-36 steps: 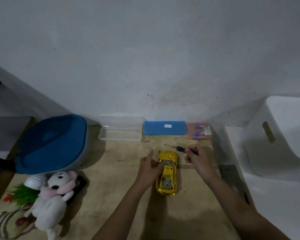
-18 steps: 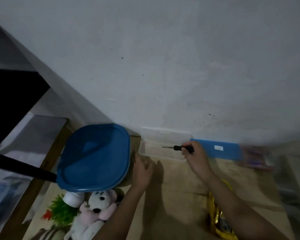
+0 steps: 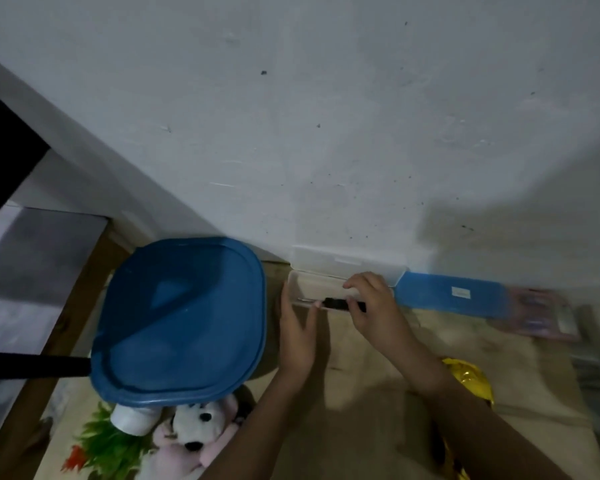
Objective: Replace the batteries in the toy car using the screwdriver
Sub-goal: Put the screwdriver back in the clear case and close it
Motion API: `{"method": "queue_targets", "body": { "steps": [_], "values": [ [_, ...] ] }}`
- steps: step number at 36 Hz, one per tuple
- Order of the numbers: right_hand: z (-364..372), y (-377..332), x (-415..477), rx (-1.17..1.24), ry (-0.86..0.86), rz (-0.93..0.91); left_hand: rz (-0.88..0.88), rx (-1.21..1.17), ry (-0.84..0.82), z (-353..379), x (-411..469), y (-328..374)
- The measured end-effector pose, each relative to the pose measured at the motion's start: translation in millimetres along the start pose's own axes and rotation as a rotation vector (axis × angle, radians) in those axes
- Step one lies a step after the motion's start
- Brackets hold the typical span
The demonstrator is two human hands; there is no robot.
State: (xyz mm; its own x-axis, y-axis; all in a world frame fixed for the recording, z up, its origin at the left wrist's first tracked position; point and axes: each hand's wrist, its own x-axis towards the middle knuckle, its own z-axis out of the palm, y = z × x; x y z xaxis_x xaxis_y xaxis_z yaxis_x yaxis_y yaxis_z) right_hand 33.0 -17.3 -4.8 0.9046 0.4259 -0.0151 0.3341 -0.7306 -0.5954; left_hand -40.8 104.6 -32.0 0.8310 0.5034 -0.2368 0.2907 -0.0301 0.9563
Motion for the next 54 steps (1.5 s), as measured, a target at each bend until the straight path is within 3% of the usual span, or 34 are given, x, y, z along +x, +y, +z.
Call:
{"method": "queue_targets", "body": {
  "steps": [4, 11, 19, 25, 41, 48, 54],
  "values": [
    [-7.8, -6.3, 3.2, -0.151, 0.202, -0.119, -0.012, -0.018, -0.015, -0.8, 0.1, -1.2],
    [-15.5, -15.6, 7.8, -0.396, 0.163, -0.058, -0.077, -0.045, -0.054, -4.1, 3.4, 3.5],
    [-5.9, -22.3, -19.0, -0.303, -0.078, -0.008, -0.108, -0.095, -0.075, -6.7, 6.9, -0.9],
    [0.1, -22.8, -18.7, -0.291, -0.107, 0.031, -0.151, -0.238, -0.057, -10.1, 6.9, 0.7],
    [19.8, -14.1, 2.3, -0.428, -0.17, 0.117, -0.137, -0.068, 0.079, 2.2, 27.1, 10.3],
    [-0.9, -14.2, 3.6, -0.224, -0.167, 0.04, -0.102, 0.216, 0.1, 6.9, 28.7, 21.7],
    [-25.7, -21.4, -17.2, -0.032, -0.157, 0.072, -0.125, 0.42, 0.006, 3.5, 4.3, 31.9]
  ]
}}
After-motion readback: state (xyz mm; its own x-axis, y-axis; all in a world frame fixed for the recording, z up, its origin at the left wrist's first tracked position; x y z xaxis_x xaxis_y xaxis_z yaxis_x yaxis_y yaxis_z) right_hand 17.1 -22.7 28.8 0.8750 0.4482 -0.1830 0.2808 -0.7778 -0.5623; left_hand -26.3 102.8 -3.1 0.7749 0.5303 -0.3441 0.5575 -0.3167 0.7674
